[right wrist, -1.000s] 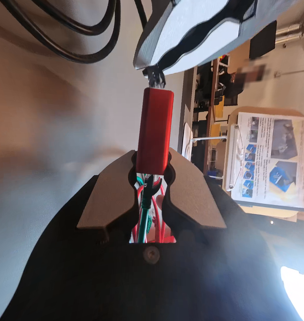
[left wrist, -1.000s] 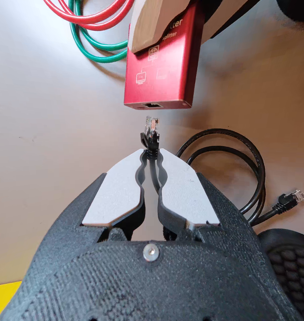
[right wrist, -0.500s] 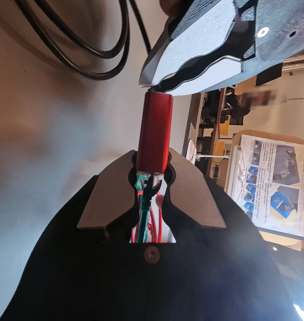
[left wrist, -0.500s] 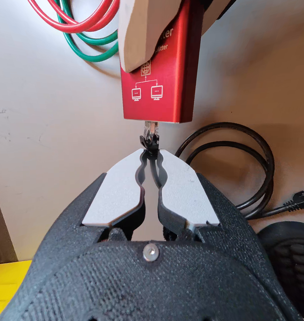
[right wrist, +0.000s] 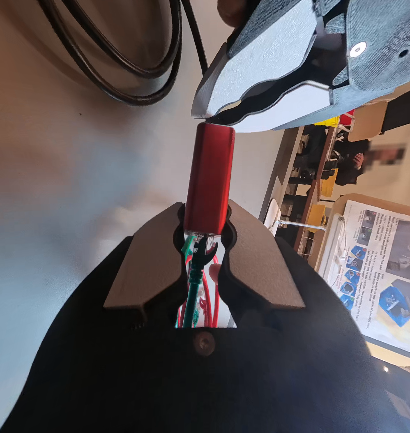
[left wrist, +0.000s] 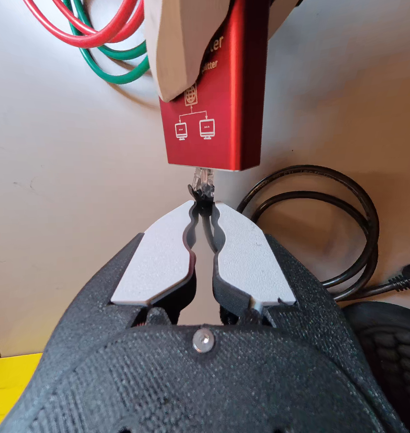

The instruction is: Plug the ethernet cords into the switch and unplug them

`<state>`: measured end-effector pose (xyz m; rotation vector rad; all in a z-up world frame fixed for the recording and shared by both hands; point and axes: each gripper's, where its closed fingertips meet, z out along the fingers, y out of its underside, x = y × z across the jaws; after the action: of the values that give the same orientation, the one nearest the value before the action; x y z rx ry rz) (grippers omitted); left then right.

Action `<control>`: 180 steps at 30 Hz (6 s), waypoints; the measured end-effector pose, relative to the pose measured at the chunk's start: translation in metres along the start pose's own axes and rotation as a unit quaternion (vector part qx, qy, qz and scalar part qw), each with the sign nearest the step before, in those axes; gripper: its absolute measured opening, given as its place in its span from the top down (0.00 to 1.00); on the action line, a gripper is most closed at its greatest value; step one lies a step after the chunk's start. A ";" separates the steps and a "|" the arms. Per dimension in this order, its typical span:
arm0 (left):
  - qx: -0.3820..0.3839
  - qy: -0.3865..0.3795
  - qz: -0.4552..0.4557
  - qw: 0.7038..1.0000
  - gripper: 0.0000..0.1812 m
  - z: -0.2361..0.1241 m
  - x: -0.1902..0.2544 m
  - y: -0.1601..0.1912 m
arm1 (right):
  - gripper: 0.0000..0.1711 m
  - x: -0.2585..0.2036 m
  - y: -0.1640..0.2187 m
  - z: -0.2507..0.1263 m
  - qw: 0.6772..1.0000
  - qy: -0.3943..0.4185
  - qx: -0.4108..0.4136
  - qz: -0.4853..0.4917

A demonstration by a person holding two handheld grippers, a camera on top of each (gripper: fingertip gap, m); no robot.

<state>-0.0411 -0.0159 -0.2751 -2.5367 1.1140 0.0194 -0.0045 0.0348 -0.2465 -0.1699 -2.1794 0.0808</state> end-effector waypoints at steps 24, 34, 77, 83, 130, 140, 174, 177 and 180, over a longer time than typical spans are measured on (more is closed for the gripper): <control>0.022 0.039 -0.019 0.999 0.95 -0.012 0.016 -0.013 | 0.83 -0.007 -0.003 -0.012 0.995 0.072 0.068 0.034; -0.060 -0.007 -0.002 0.998 0.94 -0.005 0.013 -0.006 | 0.83 -0.010 -0.002 -0.010 0.996 0.078 0.039 0.014; 0.083 -0.329 0.198 0.920 0.97 0.002 -0.017 -0.011 | 0.83 -0.025 0.012 0.001 0.995 0.045 0.000 0.090; 0.068 -0.384 0.190 0.901 0.97 -0.011 -0.019 -0.022 | 0.83 -0.015 0.019 -0.001 0.989 0.069 -0.007 0.129; 0.524 0.483 -0.340 0.613 0.83 -0.116 0.034 -0.067 | 0.83 0.056 -0.088 -0.073 0.925 0.195 0.134 -0.298; 0.518 0.427 -0.424 0.608 0.85 -0.098 0.014 -0.065 | 0.83 0.060 -0.058 -0.056 0.938 0.234 0.081 -0.242; 0.536 -0.182 -0.313 0.762 0.81 -0.148 -0.067 0.020 | 0.84 0.242 0.194 -0.233 0.875 0.258 -0.057 0.406; 0.523 -0.174 -0.312 0.774 0.81 -0.132 -0.067 0.016 | 0.84 0.248 0.250 -0.244 0.854 0.255 -0.076 0.448; 0.510 -0.173 -0.310 0.784 0.82 -0.120 -0.067 0.012 | 0.85 0.242 0.293 -0.229 0.845 0.254 -0.068 0.465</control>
<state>-0.1118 -0.0160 -0.1569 -1.6486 0.0053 -0.2204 0.0725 0.3598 0.0453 -1.1843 -1.3989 0.3797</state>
